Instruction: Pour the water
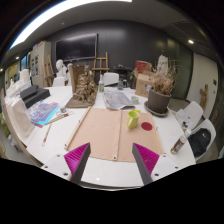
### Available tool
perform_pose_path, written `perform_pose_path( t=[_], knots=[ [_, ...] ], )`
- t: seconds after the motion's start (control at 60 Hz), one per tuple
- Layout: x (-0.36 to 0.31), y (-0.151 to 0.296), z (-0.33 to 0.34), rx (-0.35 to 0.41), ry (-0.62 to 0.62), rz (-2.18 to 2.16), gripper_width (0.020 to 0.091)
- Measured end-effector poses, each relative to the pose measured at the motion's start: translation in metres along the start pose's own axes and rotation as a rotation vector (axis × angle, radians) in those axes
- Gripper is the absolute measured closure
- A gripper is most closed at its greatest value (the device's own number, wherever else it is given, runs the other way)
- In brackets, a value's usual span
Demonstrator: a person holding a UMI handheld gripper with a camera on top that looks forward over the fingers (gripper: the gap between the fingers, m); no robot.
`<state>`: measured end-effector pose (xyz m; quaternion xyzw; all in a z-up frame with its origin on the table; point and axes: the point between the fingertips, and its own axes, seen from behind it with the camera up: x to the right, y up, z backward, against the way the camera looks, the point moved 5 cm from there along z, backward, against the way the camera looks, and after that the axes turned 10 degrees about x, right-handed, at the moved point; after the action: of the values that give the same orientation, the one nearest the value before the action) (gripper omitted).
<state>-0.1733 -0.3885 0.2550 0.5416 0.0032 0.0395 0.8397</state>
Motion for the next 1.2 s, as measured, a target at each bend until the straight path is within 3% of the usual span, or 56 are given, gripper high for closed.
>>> perform_pose_path(
  t=[0.3,0.617,0.95,1.017,1.1,1.2],
  knots=[
    [0.122,-0.04,-0.019,0.01,-0.145,-0.041,0.0246],
    [0.294,-0.109,-0.056,0.092,-0.321,-0.067,0.0242],
    [0.388,-0.141,-0.144,0.123,-0.308,-0.121,0.0248],
    [0.393,-0.142,-0.159,0.134,-0.279,-0.132,0.0298],
    [0.401,-0.141,-0.176,0.155,-0.253,-0.13,0.0424],
    [0.401,-0.135,-0.184,0.184,-0.25,-0.114,0.0674]
  ],
)
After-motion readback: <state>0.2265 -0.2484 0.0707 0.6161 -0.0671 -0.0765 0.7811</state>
